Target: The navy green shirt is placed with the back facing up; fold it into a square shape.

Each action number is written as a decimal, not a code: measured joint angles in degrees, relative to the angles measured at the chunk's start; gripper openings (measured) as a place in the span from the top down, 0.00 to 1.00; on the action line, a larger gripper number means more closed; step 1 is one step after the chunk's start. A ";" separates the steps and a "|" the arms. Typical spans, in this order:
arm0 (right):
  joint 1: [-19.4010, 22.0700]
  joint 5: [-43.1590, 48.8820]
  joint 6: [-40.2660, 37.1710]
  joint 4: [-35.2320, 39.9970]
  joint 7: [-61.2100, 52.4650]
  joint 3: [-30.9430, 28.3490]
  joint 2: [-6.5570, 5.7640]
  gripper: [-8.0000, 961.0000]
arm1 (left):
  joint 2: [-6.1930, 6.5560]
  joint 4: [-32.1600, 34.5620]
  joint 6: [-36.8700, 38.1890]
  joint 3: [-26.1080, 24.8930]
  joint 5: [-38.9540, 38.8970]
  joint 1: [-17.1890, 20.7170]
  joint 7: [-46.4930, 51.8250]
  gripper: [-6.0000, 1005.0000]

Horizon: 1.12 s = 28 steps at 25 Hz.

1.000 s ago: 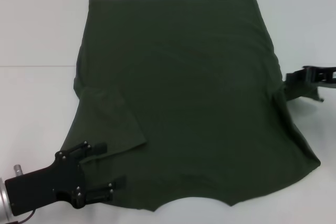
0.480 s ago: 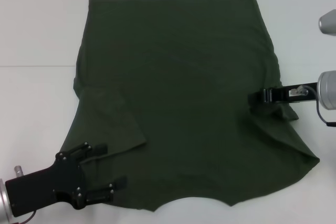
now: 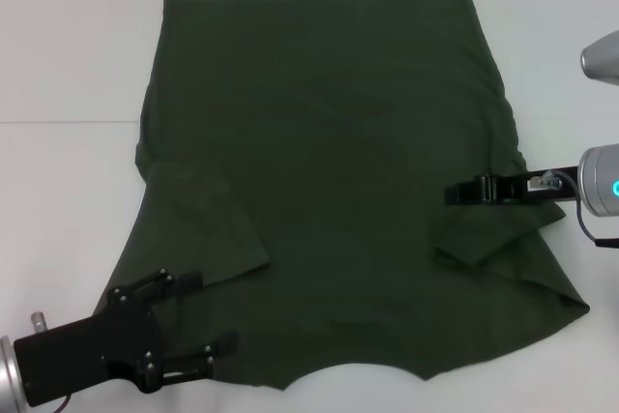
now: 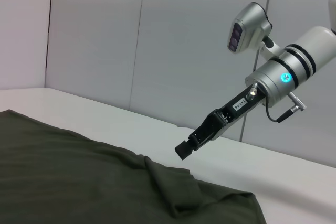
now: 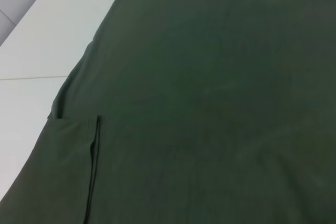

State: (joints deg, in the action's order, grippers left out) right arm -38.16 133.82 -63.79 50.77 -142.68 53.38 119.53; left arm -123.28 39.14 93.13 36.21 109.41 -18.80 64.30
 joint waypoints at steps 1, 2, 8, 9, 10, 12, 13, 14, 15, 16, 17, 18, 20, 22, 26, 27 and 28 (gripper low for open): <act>0.09 -0.08 -0.03 0.00 0.04 -0.01 0.00 0.80 | -0.01 -0.01 0.01 0.00 -0.03 0.00 0.01 0.07; 0.18 -0.13 -0.08 0.01 0.06 -0.11 0.00 0.78 | -0.01 -0.01 0.01 0.00 -0.06 0.00 0.01 0.07; 2.30 -3.68 -3.36 -0.25 2.62 -7.29 -0.23 0.58 | -0.09 -0.08 0.05 0.00 -0.22 0.04 0.03 0.07; 3.19 -5.86 -4.39 -0.70 4.11 -9.04 -0.34 0.53 | -0.11 -0.10 0.04 0.00 -0.22 0.06 0.03 0.07; 4.16 -8.43 -5.65 -1.44 5.62 -10.79 -0.56 0.48 | -0.11 -0.11 0.04 0.00 -0.23 0.06 0.04 0.07; 6.09 -13.71 -8.03 -3.89 8.44 -14.16 -1.38 0.38 | -0.11 -0.12 0.04 0.00 -0.23 0.08 0.03 0.07; 6.91 -16.23 -9.18 -5.24 9.79 -15.44 -1.85 0.34 | -0.11 -0.12 0.02 0.00 -0.24 0.08 0.03 0.07; 7.92 -18.95 -10.48 -7.02 11.55 -16.99 -2.42 0.30 | -0.11 -0.12 -0.01 0.00 -0.24 0.06 0.03 0.07; 8.91 -21.67 -11.86 -9.05 13.70 -18.59 -2.91 0.27 | -0.10 -0.12 -0.03 -0.12 -0.25 0.05 0.03 0.07; 9.61 -23.87 -13.21 -11.19 15.92 -20.02 -3.38 0.23 | -0.11 -0.12 -0.06 -0.46 -0.25 0.04 0.03 0.07; 10.44 -26.21 -14.78 -13.66 18.39 -21.55 -3.93 0.20 | -0.11 -0.12 -0.03 -0.86 -0.26 0.03 0.03 0.07; 11.23 -27.91 -16.14 -16.13 20.54 -22.81 -4.45 0.16 | -0.11 -0.12 0.05 -1.94 -0.26 0.03 0.03 0.07; 12.28 -29.98 -18.09 -20.13 22.74 -24.45 -5.51 0.15 | -0.10 -0.13 0.08 -2.46 -0.26 0.02 0.03 0.07; 12.99 -30.57 -18.56 -23.10 22.93 -25.72 -6.24 0.14 | -0.10 -0.22 0.13 -2.97 -0.26 0.01 0.03 0.07; 13.83 -30.57 -15.78 -25.79 20.61 -26.53 -6.40 0.08 | -0.01 -0.56 0.10 -3.53 -0.31 -0.15 -0.05 0.07; 13.87 -30.47 -14.71 -26.19 19.61 -26.38 -6.44 0.06 | 0.11 -0.87 -0.01 -3.69 -0.32 -0.24 -0.14 0.07; 13.89 -30.40 -13.74 -26.58 18.68 -26.25 -6.49 0.04 | 0.29 -1.37 -0.18 -3.90 -0.33 -0.36 -0.25 0.07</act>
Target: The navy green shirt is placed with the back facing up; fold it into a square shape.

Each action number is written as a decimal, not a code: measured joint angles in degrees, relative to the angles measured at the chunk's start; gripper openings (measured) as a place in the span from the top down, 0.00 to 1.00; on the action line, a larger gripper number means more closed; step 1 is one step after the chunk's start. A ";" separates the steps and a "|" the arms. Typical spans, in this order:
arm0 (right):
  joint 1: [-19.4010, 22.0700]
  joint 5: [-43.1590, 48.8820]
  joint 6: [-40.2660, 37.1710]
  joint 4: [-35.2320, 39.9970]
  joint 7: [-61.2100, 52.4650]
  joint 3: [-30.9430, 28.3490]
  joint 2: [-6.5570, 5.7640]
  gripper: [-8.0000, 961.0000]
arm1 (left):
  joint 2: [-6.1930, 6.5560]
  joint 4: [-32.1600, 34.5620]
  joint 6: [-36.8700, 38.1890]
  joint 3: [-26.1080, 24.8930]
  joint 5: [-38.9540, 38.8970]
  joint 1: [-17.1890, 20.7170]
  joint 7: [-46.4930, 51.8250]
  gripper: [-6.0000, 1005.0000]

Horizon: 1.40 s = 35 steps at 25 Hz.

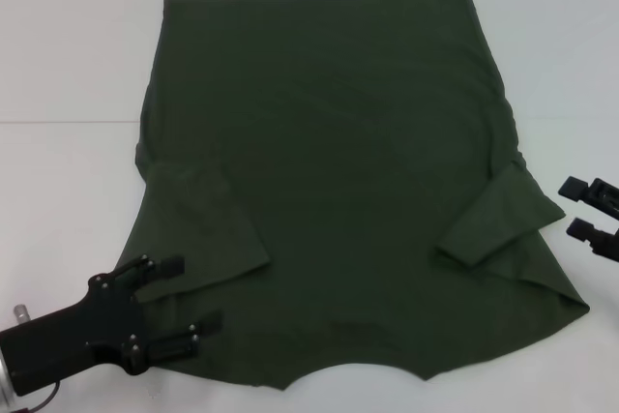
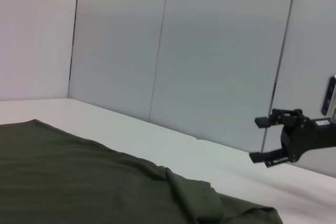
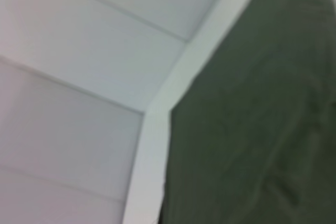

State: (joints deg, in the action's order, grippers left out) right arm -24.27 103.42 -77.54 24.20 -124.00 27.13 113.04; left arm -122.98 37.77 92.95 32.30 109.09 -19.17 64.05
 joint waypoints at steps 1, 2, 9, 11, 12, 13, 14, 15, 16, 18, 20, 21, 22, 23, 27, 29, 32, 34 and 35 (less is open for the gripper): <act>0.00 0.02 0.97 -0.55 -0.91 0.05 -0.04 0.04 | 0.10 -0.27 -0.10 -0.12 -0.01 -0.09 -0.01 0.07; -0.03 0.03 1.87 -1.16 -1.62 0.04 -0.05 0.04 | 0.20 -0.60 -0.23 -0.27 -0.01 -0.19 -0.01 0.07; -0.03 0.00 7.59 -3.02 -5.25 0.04 0.48 0.04 | 0.25 -0.94 -0.42 -0.56 -0.11 -0.73 -0.04 0.07; 0.12 -0.03 9.33 -3.81 -6.09 -0.12 0.50 0.04 | 0.22 -0.94 -0.46 -0.58 -0.11 -0.88 -0.03 0.07; 0.05 -0.12 10.17 -4.41 -6.29 -0.17 0.55 0.04 | 0.22 -0.95 -0.47 -0.58 -0.12 -0.96 -0.02 0.07; -0.16 -0.16 10.86 -4.91 -6.41 -0.15 0.67 0.04 | 0.21 -0.95 -0.48 -0.58 -0.16 -1.03 -0.01 0.07; -0.50 -0.16 11.22 -5.26 -6.49 -0.05 0.81 0.04 | 0.18 -0.95 -0.49 -0.59 -0.40 -1.12 -0.02 0.07; -0.90 -0.12 11.50 -5.49 -6.56 0.22 1.11 0.04 | 0.18 -0.95 -0.49 -0.59 -0.40 -1.12 -0.02 0.07; -1.29 -0.05 11.59 -5.60 -6.58 0.53 1.38 0.04 | 0.15 -0.95 -0.49 -0.58 -0.52 -1.18 -0.02 0.07; -2.08 0.02 11.67 -5.66 -6.61 1.30 1.82 0.04 | 0.13 -0.95 -0.49 -0.58 -0.65 -1.25 -0.02 0.07; -2.67 0.02 11.84 -5.73 -6.85 2.35 2.09 0.04 | 0.13 -0.94 -0.49 -0.58 -0.71 -1.30 0.04 0.07; -2.86 0.03 12.04 -5.75 -7.09 2.88 2.21 0.04 | 0.14 -0.94 -0.51 -0.59 -0.73 -1.32 0.08 0.07; -2.94 0.03 12.28 -5.78 -7.43 3.40 2.34 0.04 | 0.15 -0.94 -0.53 -0.72 -0.76 -1.32 0.08 0.07; -3.00 0.03 12.60 -5.79 -7.73 3.83 2.50 0.04 | 0.14 -0.94 -0.57 -0.91 -0.78 -1.32 0.05 0.07; -3.10 0.09 13.21 -5.86 -8.12 5.08 3.08 0.04 | 0.03 -0.94 -0.66 -1.39 -0.80 -1.31 -0.03 0.07; -3.11 0.12 13.66 -5.90 -8.22 5.48 3.21 0.04 | 0.04 -0.94 -0.67 -1.59 -0.81 -1.33 -0.04 0.07; -3.21 0.12 14.79 -5.92 -8.27 5.71 3.38 0.04 | -0.05 -0.94 -0.67 -1.88 -0.81 -1.44 -0.05 0.07; -3.45 0.12 15.48 -5.96 -8.27 5.71 3.70 0.04 | -0.06 -0.94 -0.67 -1.89 -0.81 -1.46 -0.05 0.07; -3.65 0.12 15.87 -5.99 -8.28 5.71 3.90 0.04 | -0.06 -0.94 -0.67 -1.89 -0.81 -1.46 -0.05 0.07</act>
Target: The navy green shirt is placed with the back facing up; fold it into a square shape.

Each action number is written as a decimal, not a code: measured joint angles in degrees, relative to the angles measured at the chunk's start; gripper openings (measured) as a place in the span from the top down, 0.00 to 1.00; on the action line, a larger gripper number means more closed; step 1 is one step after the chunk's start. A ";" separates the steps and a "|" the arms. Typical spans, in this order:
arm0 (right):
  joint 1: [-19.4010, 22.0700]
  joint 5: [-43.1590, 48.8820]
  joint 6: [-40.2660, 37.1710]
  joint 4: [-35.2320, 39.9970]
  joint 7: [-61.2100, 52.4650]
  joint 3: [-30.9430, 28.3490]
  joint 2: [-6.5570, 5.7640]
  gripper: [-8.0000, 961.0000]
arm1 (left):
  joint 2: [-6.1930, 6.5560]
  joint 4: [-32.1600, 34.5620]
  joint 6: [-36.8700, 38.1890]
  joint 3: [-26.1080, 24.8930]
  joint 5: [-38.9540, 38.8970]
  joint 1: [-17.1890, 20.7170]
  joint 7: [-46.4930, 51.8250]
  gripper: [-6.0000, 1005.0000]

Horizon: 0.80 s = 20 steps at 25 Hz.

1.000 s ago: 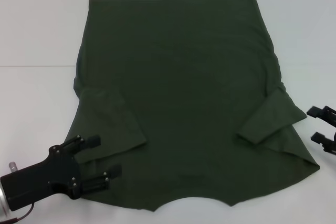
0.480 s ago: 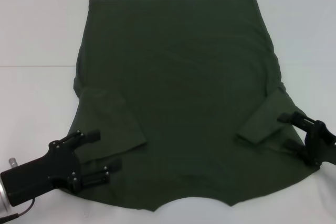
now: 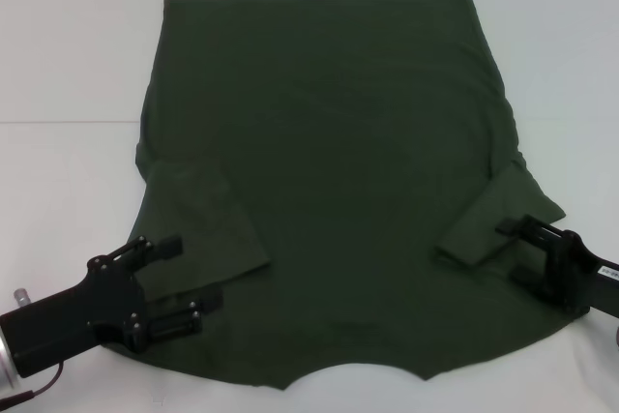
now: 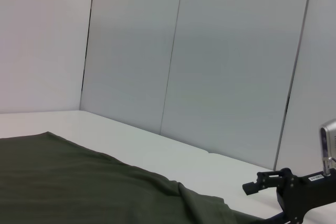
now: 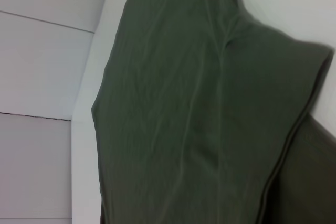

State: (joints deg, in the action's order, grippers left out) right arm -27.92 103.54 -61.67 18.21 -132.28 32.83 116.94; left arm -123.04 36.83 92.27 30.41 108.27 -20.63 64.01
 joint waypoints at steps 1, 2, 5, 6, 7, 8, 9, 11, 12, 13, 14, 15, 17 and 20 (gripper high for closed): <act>-0.21 0.00 0.32 0.00 0.00 0.00 0.12 0.04 | 0.00 0.00 0.00 0.00 0.00 0.00 0.00 0.07; -0.47 0.00 0.57 -0.02 0.00 0.01 0.21 0.05 | 0.00 0.00 0.00 0.00 0.00 -0.01 0.00 0.07; -1.36 0.00 1.09 -0.02 0.00 0.13 0.28 0.05 | 0.01 0.00 0.00 -0.07 0.00 0.07 0.02 0.07; -1.63 -0.01 1.14 -0.01 0.00 0.18 0.30 0.05 | 0.01 0.00 0.00 -0.11 0.00 0.10 0.04 0.07; -1.94 -0.01 1.15 -0.02 0.00 0.21 0.32 0.05 | 0.01 0.00 0.00 -0.14 0.00 0.12 0.05 0.07; -2.19 -0.01 1.16 -0.02 0.00 0.22 0.33 0.05 | 0.01 0.00 0.01 -0.15 0.00 0.13 0.08 0.07; -2.40 -0.01 1.16 -0.02 0.00 0.23 0.33 0.05 | 0.01 0.00 0.01 -0.16 0.00 0.13 0.08 0.07; -2.75 -0.02 1.25 -0.02 0.00 0.23 0.34 0.05 | 0.01 0.00 0.01 -0.17 0.00 0.15 0.08 0.07; -2.86 -0.02 1.38 -0.01 0.00 0.23 0.35 0.05 | 0.01 0.00 0.00 -0.17 0.00 0.14 0.07 0.07; -2.90 -0.02 1.57 -0.02 0.00 0.23 0.35 0.05 | 0.01 0.00 -0.06 -0.18 0.00 0.15 0.07 0.07; -2.92 -0.02 1.71 -0.02 0.00 0.23 0.36 0.05 | 0.01 0.00 -0.20 -0.18 0.00 0.11 0.07 0.07; -2.94 -0.02 1.76 -0.02 -0.04 0.23 0.37 0.05 | 0.01 0.00 -0.32 -0.18 0.00 0.06 0.07 0.07; -2.91 -0.02 1.91 -0.02 -0.40 0.34 0.38 0.05 | 0.01 0.00 -0.44 -0.18 0.00 0.00 0.06 0.07; -2.65 -0.02 2.08 -0.01 -1.07 0.43 0.37 0.05 | 0.01 0.00 -0.57 -0.18 0.00 -0.08 0.01 0.07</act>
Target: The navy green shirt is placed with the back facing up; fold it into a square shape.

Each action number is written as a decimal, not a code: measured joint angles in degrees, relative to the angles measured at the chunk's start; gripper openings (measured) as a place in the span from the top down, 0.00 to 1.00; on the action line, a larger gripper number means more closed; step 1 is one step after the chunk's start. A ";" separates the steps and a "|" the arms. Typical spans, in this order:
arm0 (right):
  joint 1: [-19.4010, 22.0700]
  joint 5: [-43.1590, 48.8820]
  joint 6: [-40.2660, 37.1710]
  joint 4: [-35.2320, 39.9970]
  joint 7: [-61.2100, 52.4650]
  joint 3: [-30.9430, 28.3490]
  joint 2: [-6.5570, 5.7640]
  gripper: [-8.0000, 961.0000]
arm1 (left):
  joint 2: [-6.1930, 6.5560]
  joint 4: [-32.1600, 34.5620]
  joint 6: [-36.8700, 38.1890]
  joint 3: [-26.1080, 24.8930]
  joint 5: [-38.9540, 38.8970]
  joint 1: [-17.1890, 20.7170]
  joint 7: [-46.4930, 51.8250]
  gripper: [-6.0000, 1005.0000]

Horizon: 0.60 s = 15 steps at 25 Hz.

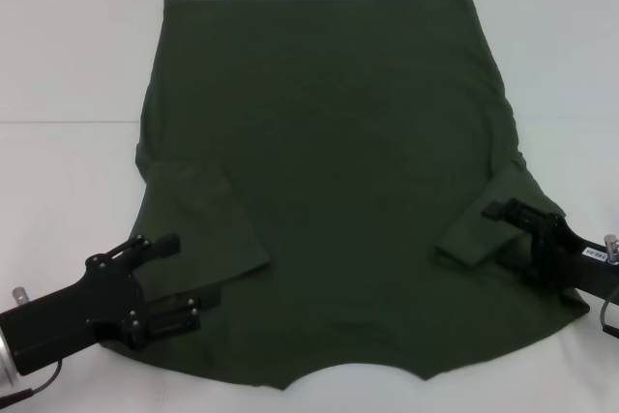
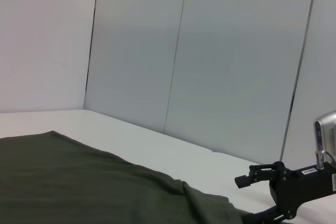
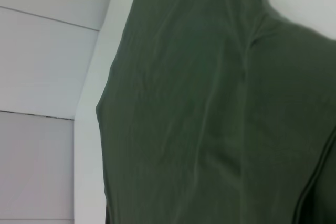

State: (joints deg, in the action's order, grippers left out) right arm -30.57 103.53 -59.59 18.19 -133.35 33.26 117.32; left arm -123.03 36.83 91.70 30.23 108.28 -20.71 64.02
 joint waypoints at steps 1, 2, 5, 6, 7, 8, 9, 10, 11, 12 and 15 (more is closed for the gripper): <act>0.05 0.00 0.11 0.00 -0.10 0.01 -0.01 0.05 | 0.00 0.00 -0.08 0.00 0.00 0.00 -0.01 0.07; 0.05 0.00 0.30 0.00 -0.15 0.01 -0.02 0.05 | 0.00 0.00 -0.18 0.01 0.00 -0.01 -0.01 0.07; -0.24 0.00 1.24 0.00 0.01 0.08 0.07 0.05 | 0.00 0.00 -0.51 0.01 -0.02 -0.03 -0.02 0.07; -0.38 0.00 1.55 0.00 0.09 0.13 0.11 0.05 | 0.00 0.00 -0.60 0.00 -0.04 -0.06 -0.02 0.07; -0.57 0.00 1.86 0.00 0.15 0.21 0.18 0.05 | 0.00 0.00 -0.61 0.01 -0.06 -0.08 -0.02 0.07; -0.75 0.00 2.16 0.00 0.17 0.36 0.25 0.05 | 0.00 0.00 -0.61 0.01 -0.06 -0.08 -0.02 0.07; -0.98 0.00 2.41 0.00 0.18 0.56 0.29 0.05 | 0.00 0.00 -0.64 0.01 -0.15 -0.11 0.01 0.07; -1.19 0.00 2.70 0.00 0.19 0.85 0.34 0.05 | 0.00 0.00 -0.65 0.01 -0.16 -0.11 0.01 0.07; -1.42 0.00 3.07 0.00 0.19 1.21 0.37 0.05 | 0.00 0.00 -0.64 0.01 -0.19 -0.12 0.01 0.07; -1.60 0.00 3.49 0.00 0.20 1.56 0.42 0.05 | 0.00 0.00 -0.65 0.01 -0.22 -0.12 0.02 0.07; -2.08 0.00 4.82 0.19 0.22 2.32 0.71 0.05 | 0.03 0.00 -0.66 0.01 -0.29 -0.12 0.01 0.07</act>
State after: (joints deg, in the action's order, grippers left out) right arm -32.65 103.53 -54.77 18.39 -133.13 35.58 118.03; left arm -123.00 36.83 91.05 30.24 107.99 -20.83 64.03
